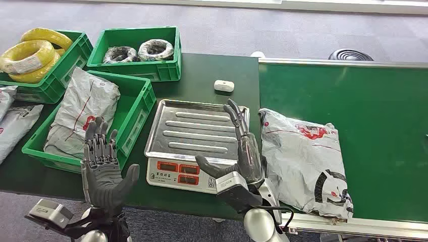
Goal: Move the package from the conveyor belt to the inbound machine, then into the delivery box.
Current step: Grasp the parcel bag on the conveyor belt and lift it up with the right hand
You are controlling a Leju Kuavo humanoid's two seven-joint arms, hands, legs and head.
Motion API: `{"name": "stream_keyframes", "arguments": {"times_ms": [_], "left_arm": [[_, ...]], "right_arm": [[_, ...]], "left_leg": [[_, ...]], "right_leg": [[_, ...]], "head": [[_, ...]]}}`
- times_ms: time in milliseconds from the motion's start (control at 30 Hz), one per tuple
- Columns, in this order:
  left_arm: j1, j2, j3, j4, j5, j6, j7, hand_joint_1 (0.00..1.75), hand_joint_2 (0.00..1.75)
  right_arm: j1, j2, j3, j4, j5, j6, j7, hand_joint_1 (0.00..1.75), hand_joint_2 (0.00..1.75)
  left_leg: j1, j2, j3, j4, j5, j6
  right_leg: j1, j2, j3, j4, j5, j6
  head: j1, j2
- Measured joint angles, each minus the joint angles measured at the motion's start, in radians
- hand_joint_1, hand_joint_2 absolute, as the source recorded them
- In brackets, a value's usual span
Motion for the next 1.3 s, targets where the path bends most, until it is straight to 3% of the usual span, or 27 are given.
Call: {"name": "stream_keyframes", "arguments": {"times_ms": [800,900,967,1033,1067,1133,1300], "left_arm": [[0.0,0.001,0.0,0.0,0.0,0.0,0.0,0.0,1.75],[0.0,0.003,-0.001,0.002,0.015,0.001,0.006,0.0,1.75],[0.008,0.011,-0.005,0.012,0.039,0.003,0.009,0.0,1.75],[0.022,0.023,-0.006,0.023,0.052,0.002,0.006,0.0,1.75],[0.028,0.027,-0.005,0.026,0.054,0.0,0.004,0.0,1.75],[0.033,0.032,-0.005,0.031,0.054,-0.004,0.002,0.0,1.75],[0.038,0.041,-0.008,0.041,0.054,-0.006,0.0,0.0,1.75]], "right_arm": [[0.0,0.0,0.0,0.0,0.0,0.0,0.0,0.0,1.75],[0.003,-0.004,-0.01,-0.009,0.073,-0.062,0.067,0.0,1.75],[0.002,-0.026,-0.065,-0.038,0.274,-0.222,0.222,0.0,1.75],[-0.011,-0.059,-0.211,-0.06,0.536,-0.41,0.354,0.0,1.75],[-0.019,-0.07,-0.301,-0.062,0.633,-0.465,0.368,0.0,1.75],[-0.025,-0.072,-0.464,-0.064,0.719,-0.487,0.322,0.0,1.75],[-0.035,-0.048,-0.694,-0.065,0.756,-0.484,0.267,0.0,1.75]], "left_leg": [[0.0,0.0,0.0,0.0,0.0,0.0],[0.0,0.0,0.001,0.0,0.0,0.0],[0.0,0.0,0.0,0.001,0.0,0.0],[0.0,-0.001,0.0,0.001,0.0,0.0],[-0.001,-0.001,0.0,0.001,0.0,0.001],[-0.001,0.0,0.0,0.001,-0.001,0.001],[0.0,-0.001,0.0,0.0,-0.001,0.001]], "right_leg": [[0.0,0.0,0.0,0.0,0.0,0.0],[0.0,0.0,-0.002,0.0,0.0,0.0],[0.0,-0.001,-0.002,-0.001,0.0,0.0],[0.0,-0.001,0.001,-0.001,0.0,0.001],[-0.001,-0.001,0.002,-0.002,0.0,0.001],[-0.001,-0.001,0.003,-0.003,0.001,0.001],[0.0,-0.001,0.002,-0.003,0.001,0.001]], "head": [[0.0,0.0],[0.0,0.0],[0.0,0.0],[0.0,0.0],[0.0,0.0],[0.0,0.0],[0.0,0.0]]}}
